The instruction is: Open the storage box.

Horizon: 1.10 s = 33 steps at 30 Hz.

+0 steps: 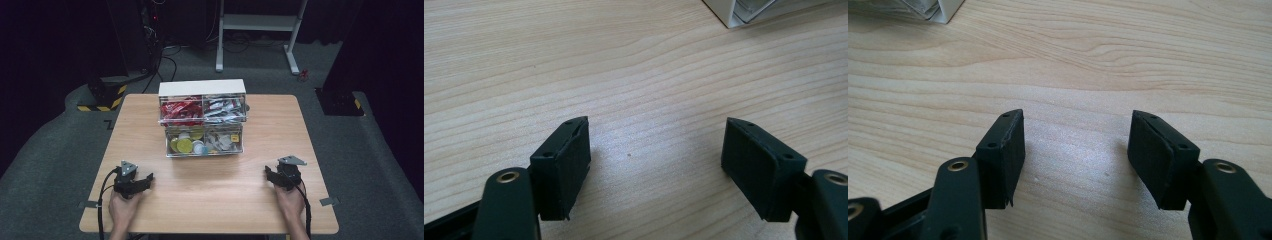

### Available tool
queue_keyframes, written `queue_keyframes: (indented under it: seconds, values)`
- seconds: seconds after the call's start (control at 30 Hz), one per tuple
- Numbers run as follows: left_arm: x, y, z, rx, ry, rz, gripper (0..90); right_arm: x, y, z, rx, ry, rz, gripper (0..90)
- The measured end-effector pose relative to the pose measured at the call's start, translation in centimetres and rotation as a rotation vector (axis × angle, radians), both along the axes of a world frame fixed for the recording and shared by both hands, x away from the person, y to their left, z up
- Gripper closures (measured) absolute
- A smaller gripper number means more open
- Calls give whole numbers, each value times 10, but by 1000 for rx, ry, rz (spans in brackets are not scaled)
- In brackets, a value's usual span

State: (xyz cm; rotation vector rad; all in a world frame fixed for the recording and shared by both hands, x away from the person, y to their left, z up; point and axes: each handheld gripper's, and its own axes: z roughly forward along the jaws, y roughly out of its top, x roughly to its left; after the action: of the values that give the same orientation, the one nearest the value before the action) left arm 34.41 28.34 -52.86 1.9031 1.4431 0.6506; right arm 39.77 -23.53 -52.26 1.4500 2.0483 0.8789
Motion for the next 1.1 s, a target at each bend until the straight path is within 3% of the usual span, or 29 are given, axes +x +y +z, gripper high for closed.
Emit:
queue_keyframes:
  seconds: [0.4, 0.53, 0.8, 1.1]
  values:
    - [0, 0, 0, 0, 2, -1, 278, 0, -1, 0, 4, -5, -7, 460]
    - [0, 0, 0, 0, 2, -1, 277, 0, -1, 1, 27, 2, 0, 493]
    - [0, 0, 0, 0, 1, -1, 277, -6, 5, 15, 80, -31, 54, 566]
    - [0, 0, 0, 0, 2, -1, 278, -5, 14, 29, 115, -37, 115, 555]
